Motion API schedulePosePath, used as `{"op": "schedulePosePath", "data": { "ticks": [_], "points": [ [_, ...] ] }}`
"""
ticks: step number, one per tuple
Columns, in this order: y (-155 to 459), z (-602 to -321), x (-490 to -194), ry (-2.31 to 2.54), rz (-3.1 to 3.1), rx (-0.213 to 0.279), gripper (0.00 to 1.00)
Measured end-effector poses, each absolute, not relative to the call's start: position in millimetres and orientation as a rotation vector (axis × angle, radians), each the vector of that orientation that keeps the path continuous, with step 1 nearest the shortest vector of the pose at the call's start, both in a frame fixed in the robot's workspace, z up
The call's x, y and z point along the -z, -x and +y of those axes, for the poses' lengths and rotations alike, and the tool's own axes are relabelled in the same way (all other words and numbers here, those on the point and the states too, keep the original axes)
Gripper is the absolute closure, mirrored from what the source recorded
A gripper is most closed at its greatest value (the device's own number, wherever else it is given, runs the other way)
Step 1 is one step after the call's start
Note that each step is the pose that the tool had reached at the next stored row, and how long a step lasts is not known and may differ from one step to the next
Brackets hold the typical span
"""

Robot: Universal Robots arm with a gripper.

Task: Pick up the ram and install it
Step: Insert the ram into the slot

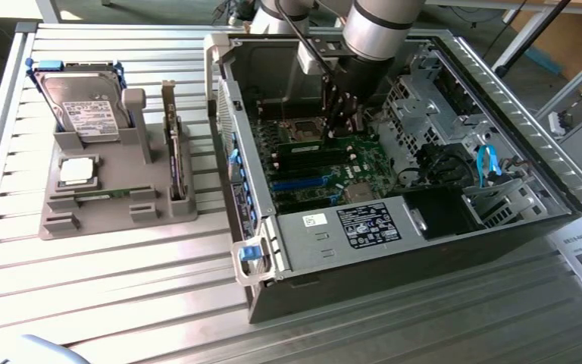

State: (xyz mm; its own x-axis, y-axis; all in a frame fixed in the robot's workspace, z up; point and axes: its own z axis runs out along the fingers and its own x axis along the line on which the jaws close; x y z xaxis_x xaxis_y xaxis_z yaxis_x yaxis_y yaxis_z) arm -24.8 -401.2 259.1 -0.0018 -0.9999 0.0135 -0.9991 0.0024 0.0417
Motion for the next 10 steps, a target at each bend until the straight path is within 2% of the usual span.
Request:
{"op": "schedulePosePath", "data": {
  "ticks": [10],
  "points": [
    [23.2, -401.2, -258.8, -2.170, -2.217, 0.031, 0.88]
  ]
}}
